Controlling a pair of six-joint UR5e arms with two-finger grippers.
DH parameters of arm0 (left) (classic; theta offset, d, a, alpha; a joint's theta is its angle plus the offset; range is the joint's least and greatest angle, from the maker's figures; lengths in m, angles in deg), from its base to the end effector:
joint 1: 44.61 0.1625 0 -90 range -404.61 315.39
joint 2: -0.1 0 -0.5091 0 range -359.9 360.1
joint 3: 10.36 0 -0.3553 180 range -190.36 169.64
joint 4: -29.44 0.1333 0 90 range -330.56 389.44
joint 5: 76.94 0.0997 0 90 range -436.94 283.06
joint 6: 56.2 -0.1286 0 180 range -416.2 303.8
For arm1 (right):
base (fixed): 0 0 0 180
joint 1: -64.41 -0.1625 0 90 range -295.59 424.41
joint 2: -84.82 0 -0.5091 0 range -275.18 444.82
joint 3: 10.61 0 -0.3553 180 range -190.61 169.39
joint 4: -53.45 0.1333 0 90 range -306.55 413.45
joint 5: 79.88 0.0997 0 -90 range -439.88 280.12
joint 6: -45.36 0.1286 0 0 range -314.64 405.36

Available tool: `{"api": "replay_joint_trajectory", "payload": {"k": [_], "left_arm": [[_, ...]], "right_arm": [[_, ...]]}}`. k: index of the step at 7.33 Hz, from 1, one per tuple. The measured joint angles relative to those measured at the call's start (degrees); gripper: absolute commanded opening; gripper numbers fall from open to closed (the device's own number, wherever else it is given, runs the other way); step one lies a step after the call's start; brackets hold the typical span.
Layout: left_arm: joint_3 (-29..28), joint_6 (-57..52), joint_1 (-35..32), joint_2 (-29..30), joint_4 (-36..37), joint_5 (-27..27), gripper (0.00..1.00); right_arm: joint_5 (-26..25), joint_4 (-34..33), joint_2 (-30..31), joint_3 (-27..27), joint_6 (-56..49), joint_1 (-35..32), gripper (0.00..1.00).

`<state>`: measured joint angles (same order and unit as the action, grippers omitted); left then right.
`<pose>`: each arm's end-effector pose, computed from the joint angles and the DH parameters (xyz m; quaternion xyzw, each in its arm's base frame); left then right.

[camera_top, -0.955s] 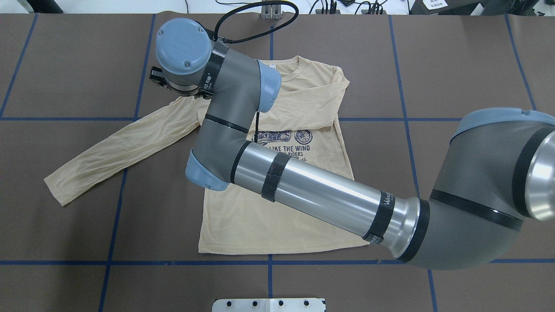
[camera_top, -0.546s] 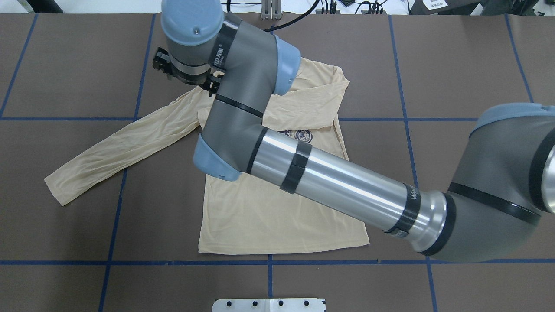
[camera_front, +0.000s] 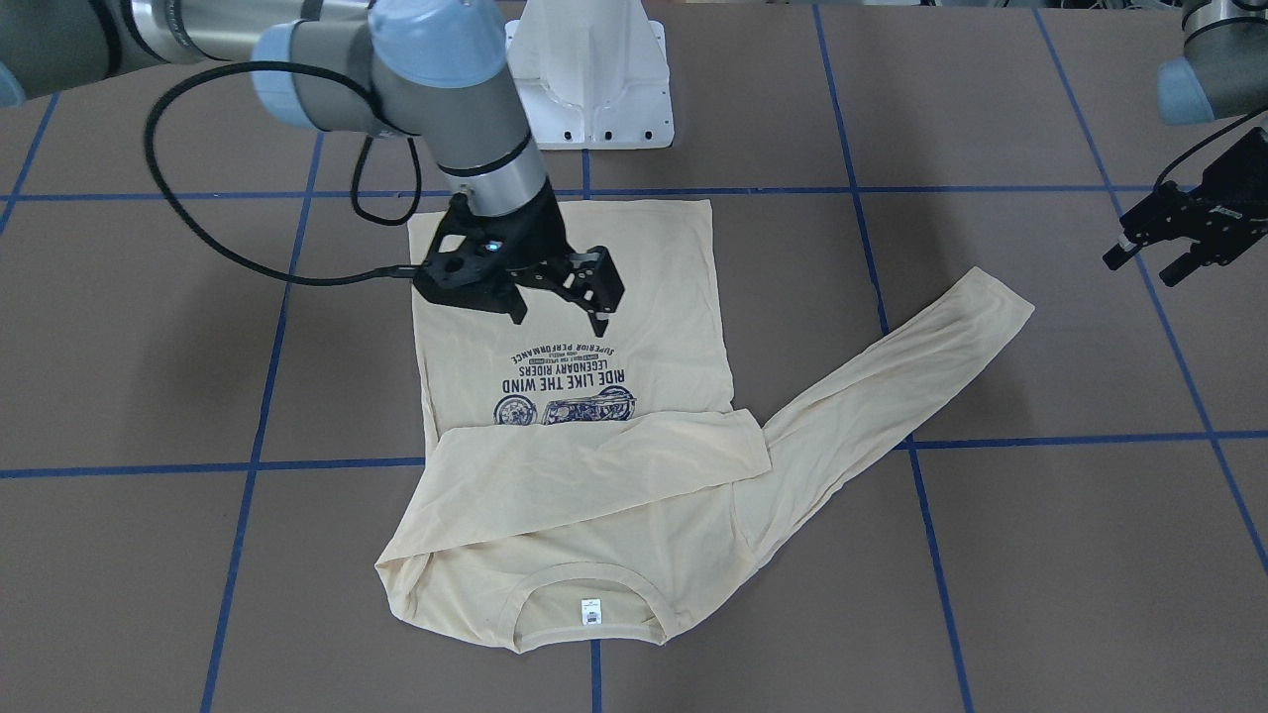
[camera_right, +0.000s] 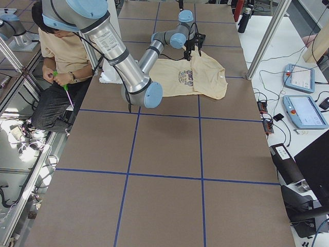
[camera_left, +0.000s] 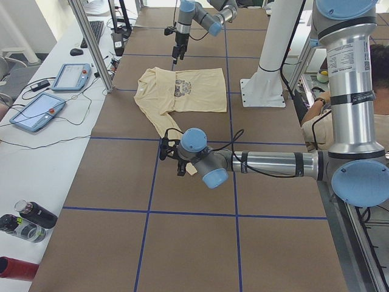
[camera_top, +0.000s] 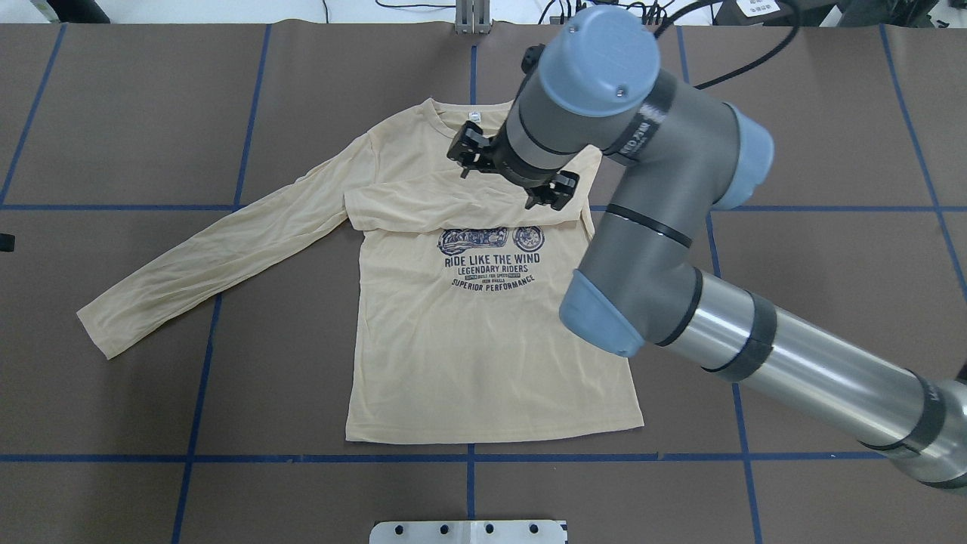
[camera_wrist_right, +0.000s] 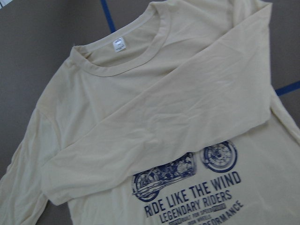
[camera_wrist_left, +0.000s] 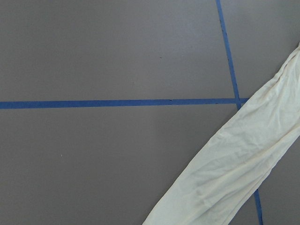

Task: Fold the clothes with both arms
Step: 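Release the sleeve and lift the right gripper away from the shirt, then lower the left gripper and grasp the cuff of the other sleeve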

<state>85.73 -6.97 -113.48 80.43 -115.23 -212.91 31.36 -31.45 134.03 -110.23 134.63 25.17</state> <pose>0.1066 -0.3890 0.6651 0.1215 0.5167 -0.0383 0.8466 -0.4984 -0.5190 0.2598 0.0032 -0.4859 0.2058 0.8494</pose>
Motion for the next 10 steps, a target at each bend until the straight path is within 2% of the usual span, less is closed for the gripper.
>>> {"api": "replay_joint_trajectory", "payload": {"k": [1, 2, 4, 6, 10], "left_arm": [[0.0, 1.9, 2.5, -0.1, -0.5, 3.3, 0.97], [-0.1, 4.0, 6.0, -0.2, -0.7, 6.9, 0.91], [-0.8, 5.9, 11.0, -0.2, -0.7, 10.3, 0.78], [-3.0, 6.1, 12.6, 0.2, -0.8, 10.8, 0.70], [-7.1, 5.7, 14.1, 2.5, -0.9, 10.8, 0.55]], "right_arm": [[1.4, -0.1, 5.1, -4.3, -0.5, -1.3, 0.93], [2.7, 0.0, 9.2, -7.5, -0.8, -2.3, 0.92], [3.9, 0.3, 14.6, -10.8, -2.4, -3.3, 0.93], [3.8, 0.4, 17.1, -12.5, -3.2, -3.4, 0.93], [3.4, 0.6, 17.5, -12.6, -3.3, -3.2, 0.93]]}}
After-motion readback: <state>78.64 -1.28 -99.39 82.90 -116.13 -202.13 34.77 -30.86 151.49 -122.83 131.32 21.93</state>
